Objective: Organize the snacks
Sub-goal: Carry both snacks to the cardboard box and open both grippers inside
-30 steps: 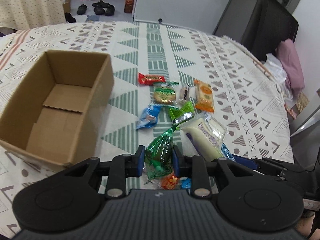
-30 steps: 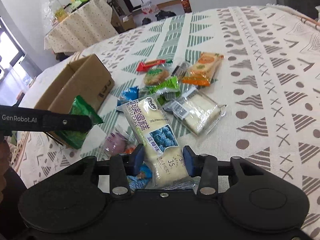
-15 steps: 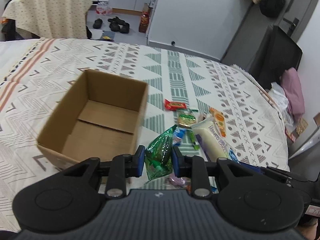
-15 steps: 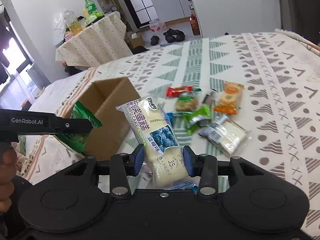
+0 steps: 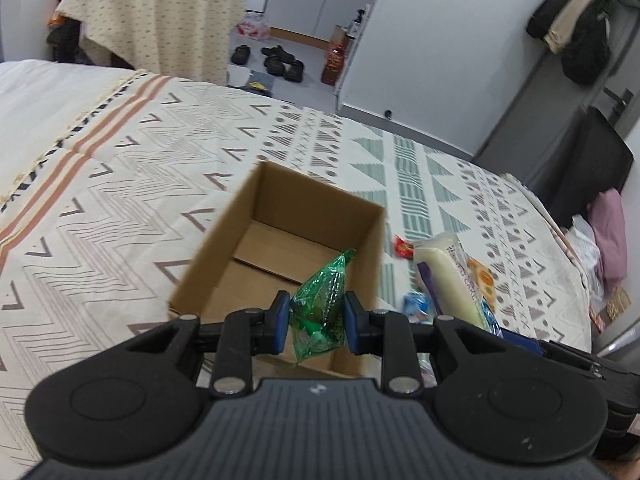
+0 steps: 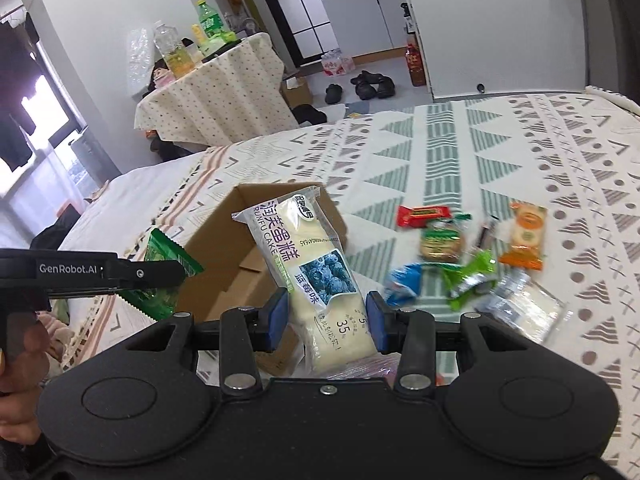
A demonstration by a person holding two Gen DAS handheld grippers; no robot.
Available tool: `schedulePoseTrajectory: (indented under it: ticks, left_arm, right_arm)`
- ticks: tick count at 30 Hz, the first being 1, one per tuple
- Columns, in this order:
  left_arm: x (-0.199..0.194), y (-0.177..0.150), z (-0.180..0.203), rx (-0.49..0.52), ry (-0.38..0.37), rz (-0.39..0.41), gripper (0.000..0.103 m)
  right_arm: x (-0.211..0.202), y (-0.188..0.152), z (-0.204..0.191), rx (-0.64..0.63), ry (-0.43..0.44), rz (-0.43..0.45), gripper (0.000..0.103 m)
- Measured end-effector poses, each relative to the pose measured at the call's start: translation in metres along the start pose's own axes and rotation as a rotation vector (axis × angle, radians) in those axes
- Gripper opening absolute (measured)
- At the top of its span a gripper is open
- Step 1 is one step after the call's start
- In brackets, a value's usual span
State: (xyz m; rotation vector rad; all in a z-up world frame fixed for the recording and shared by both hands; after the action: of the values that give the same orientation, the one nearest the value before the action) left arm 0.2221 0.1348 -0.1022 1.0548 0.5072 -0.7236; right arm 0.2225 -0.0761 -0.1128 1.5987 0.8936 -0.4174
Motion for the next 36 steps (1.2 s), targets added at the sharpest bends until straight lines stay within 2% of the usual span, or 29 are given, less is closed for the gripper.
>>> schedulePoseTrajectory:
  ticks: [11,15,20,21,23,24,25,29,32,34,36]
  left_arm:
    - [0.003,0.018,-0.036,-0.056,0.025,0.045,0.031]
    - [0.002,0.018,-0.045,-0.078,0.028,0.035,0.037]
    - [-0.001,0.017,-0.051,-0.082,0.053,0.031,0.050]
    - [-0.002,0.017,-0.051,-0.079,0.060,0.031,0.055]
    - [-0.004,0.016,-0.051,-0.068,0.078,0.033,0.063]
    - [-0.004,0.016,-0.050,-0.060,0.087,0.035,0.071]
    - [-0.005,0.015,-0.048,-0.050,0.094,0.037,0.078]
    - [-0.004,0.011,-0.043,-0.053,0.089,0.027,0.087]
    - [-0.003,0.006,-0.038,-0.065,0.090,0.018,0.089]
    - [-0.004,0.002,-0.034,-0.083,0.076,0.023,0.095]
    - [-0.007,0.000,-0.027,-0.093,0.068,0.038,0.096]
  right_arm:
    - [0.026,0.014,-0.047,-0.021,0.027,-0.003,0.041]
    - [0.033,0.019,-0.061,-0.024,0.036,-0.008,0.041]
    - [0.043,0.026,-0.074,-0.002,0.051,-0.012,0.041]
    - [0.044,0.027,-0.076,0.002,0.051,-0.009,0.041]
    - [0.045,0.029,-0.082,0.010,0.060,0.001,0.048]
    - [0.045,0.029,-0.085,0.012,0.072,-0.006,0.055]
    - [0.044,0.029,-0.086,0.008,0.082,-0.009,0.069]
    - [0.035,0.025,-0.079,-0.022,0.009,0.010,0.091]
    - [0.030,0.019,-0.062,-0.007,-0.012,0.001,0.093]
    - [0.023,0.015,-0.048,0.011,-0.050,0.007,0.094]
    - [0.017,0.011,-0.035,0.031,-0.071,0.011,0.099]
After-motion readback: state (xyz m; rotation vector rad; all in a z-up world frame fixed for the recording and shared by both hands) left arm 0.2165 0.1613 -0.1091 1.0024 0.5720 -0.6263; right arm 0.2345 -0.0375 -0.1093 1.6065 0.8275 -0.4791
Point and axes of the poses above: each gripper's, at about its wrist camera, not at the fingertips, and x roughly the way its jaws point, z to its right, y to its top, the point moved 5 cm from there along x, roughly the way its jaws point, and after that the axes turned 11 degrees about -y, right-handed, at the moved point
